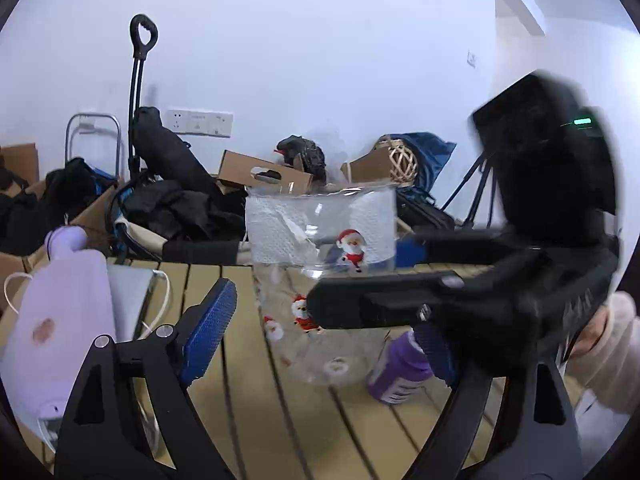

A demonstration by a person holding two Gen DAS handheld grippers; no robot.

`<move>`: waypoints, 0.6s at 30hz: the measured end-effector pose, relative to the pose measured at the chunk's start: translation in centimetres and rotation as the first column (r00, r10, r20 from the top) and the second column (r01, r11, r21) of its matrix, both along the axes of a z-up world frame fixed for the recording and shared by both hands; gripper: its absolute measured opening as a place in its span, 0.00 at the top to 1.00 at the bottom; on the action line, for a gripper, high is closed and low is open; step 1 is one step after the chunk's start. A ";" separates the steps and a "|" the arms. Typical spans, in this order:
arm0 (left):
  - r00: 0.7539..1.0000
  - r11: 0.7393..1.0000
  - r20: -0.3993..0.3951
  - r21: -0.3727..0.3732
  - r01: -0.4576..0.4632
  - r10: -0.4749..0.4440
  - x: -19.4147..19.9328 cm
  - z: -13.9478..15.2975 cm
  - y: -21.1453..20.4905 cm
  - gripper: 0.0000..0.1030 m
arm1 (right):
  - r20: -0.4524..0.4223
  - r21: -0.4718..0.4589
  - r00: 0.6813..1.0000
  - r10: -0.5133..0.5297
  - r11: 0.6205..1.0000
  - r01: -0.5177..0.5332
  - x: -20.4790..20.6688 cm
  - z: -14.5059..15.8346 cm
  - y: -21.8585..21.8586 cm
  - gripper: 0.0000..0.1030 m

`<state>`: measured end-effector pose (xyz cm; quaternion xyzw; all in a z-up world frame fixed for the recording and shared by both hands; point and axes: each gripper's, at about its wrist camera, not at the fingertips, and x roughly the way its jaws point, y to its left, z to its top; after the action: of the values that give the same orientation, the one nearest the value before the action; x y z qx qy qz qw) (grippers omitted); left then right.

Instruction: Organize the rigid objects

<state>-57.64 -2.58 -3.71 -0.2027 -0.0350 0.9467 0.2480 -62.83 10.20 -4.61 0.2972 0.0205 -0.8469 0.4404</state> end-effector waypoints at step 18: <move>0.999 0.997 0.040 -0.060 0.039 -0.037 -2.6 -4.4 3.3 0.42 | -0.096 0.173 0.995 -0.036 0.983 0.052 -1.7 -4.3 0.9 0.35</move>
<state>-60.27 0.75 -8.15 -0.2290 -0.0073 0.9383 0.2591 -64.56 11.10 -8.92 0.2955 0.1090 -0.8642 0.3923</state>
